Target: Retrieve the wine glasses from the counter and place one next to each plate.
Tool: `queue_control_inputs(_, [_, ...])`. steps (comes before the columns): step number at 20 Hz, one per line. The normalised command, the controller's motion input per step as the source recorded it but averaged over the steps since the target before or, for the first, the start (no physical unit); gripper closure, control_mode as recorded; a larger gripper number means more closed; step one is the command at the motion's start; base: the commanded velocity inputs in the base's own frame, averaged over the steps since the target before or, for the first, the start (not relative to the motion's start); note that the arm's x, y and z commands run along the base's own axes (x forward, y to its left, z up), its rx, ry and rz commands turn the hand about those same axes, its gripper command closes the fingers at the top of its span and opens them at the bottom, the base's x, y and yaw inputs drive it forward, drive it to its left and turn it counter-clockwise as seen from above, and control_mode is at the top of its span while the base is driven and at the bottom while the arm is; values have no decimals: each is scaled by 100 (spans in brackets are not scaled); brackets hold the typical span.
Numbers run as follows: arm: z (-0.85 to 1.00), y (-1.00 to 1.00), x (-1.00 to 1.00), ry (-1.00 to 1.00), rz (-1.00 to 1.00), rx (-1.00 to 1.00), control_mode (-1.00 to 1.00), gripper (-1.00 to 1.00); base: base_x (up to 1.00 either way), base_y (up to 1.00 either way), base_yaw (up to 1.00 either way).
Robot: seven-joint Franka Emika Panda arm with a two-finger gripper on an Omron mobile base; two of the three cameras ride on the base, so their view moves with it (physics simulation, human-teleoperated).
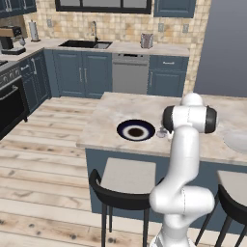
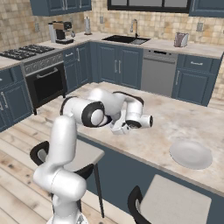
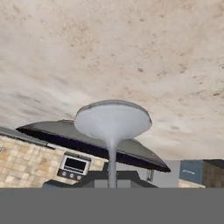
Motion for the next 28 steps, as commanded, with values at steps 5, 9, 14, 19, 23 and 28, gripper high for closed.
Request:
queue_control_inputs(5, [-24,-13,25,0,0,0,-100,100,0,0,0])
queue_control_inputs(9, [-25,-9,16,0,0,0,-100,100,0,0,0])
queue_control_inputs(14, [-26,-3,6,0,0,0,-100,-100,0,0,0])
queue_control_inputs(19, [-7,0,0,0,0,0,-100,-100,0,0,0])
queue_control_inputs(23, [0,0,0,-3,0,0,-100,-100,0,0,0])
queue_control_inputs(28, [0,-12,0,-2,0,0,-100,-100,0,0,0])
